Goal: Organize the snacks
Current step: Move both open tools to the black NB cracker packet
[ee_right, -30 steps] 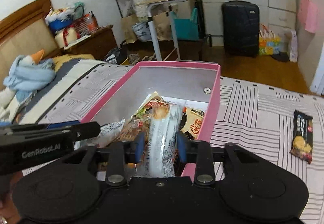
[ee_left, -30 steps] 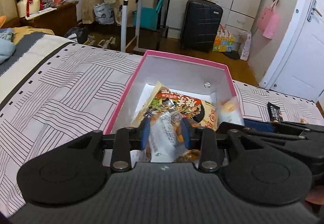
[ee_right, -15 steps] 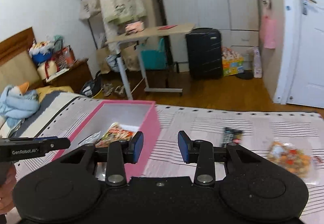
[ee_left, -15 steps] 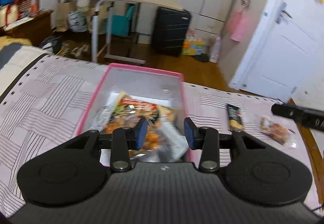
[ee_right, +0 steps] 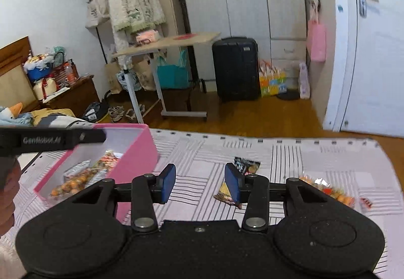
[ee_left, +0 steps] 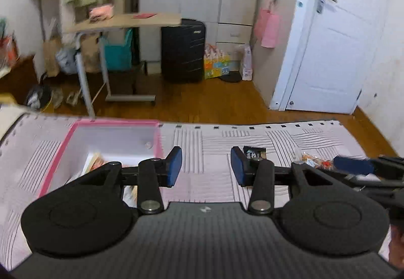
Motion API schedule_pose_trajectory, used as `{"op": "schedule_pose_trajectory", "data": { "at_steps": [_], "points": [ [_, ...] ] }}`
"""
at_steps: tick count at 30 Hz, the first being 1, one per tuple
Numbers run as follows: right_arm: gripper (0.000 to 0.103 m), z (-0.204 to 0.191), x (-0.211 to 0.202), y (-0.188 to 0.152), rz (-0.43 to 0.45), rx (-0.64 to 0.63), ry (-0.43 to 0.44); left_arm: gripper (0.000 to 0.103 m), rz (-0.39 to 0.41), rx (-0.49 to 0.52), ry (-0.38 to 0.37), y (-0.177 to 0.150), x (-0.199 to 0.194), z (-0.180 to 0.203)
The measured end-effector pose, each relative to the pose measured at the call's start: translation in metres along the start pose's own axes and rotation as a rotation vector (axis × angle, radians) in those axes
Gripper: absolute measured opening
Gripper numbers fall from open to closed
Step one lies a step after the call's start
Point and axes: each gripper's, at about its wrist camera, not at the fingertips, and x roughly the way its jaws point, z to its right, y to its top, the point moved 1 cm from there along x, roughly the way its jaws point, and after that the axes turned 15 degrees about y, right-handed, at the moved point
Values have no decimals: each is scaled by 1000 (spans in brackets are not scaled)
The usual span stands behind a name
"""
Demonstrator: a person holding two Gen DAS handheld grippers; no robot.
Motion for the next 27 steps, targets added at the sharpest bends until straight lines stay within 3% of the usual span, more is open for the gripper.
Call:
{"op": "schedule_pose_trajectory", "data": {
  "at_steps": [4, 7, 9, 16, 20, 27],
  "points": [
    [48, 29, 34, -10, -38, 55, -2, 42, -54, -20, -33, 5, 38, 24],
    [48, 53, 56, -17, -26, 98, -88, 42, -92, -14, -53, 2, 70, 41],
    [48, 69, 68, -24, -21, 132, -98, 41, -151, 6, -91, 0, 97, 53],
    [48, 98, 101, -56, -22, 174, -6, 38, -237, 4, -172, -29, 166, 79],
    [48, 105, 120, -71, -37, 193, 36, 38, -271, -30, -260, -40, 193, 83],
    [51, 110, 134, -78, -58, 171, 52, 35, -303, -3, -280, -50, 226, 96]
  ]
}}
